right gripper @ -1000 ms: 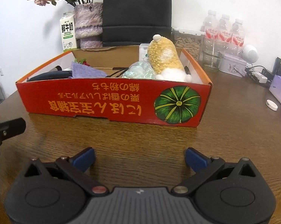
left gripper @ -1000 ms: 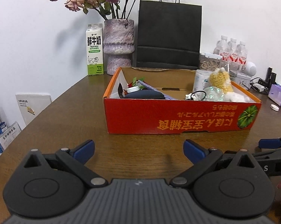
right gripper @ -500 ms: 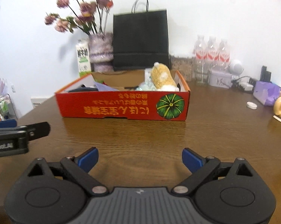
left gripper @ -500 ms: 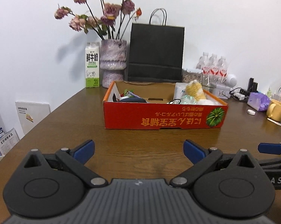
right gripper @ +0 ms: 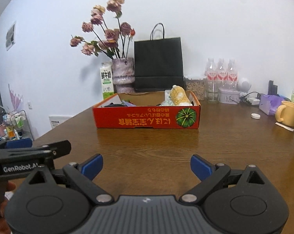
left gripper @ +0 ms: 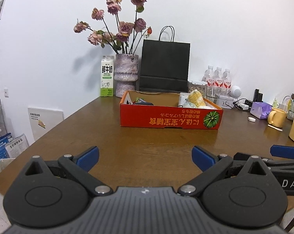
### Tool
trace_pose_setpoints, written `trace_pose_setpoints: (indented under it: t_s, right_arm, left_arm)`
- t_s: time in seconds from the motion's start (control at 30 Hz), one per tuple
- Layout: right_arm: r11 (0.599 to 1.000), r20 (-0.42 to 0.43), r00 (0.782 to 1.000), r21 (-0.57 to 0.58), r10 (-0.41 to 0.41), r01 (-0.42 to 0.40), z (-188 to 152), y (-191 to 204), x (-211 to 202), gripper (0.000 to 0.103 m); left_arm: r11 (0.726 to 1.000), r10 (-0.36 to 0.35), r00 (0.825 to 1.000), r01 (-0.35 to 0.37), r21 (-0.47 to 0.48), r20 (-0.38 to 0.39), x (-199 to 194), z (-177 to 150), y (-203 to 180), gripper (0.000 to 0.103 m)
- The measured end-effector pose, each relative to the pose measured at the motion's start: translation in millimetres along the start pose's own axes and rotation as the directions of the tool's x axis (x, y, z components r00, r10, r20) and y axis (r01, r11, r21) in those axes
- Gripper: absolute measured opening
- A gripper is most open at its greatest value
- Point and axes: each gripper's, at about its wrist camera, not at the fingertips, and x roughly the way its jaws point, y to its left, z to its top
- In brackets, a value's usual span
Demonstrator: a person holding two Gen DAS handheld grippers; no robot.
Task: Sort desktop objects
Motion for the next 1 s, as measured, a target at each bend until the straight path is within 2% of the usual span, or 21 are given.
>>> trace_pose_setpoints:
  t_s: [0.2, 1.0]
  right_arm:
    - [1.000, 0.023, 1.000, -0.013, 0.008, -0.007, -6.7, 7.6, -19.8, 0.097]
    - [1.000, 0.011, 1.000, -0.006, 0.007, -0.007, -9.5, 6.5, -17.4, 0.097]
  left_arm:
    - [1.000, 0.007, 1.000, -0.007, 0.001, 0.004, -14.0, -7.2, 2.1, 0.103]
    - [1.000, 0.014, 1.000, -0.014, 0.009, -0.007, -13.5, -8.3, 0.0, 0.103]
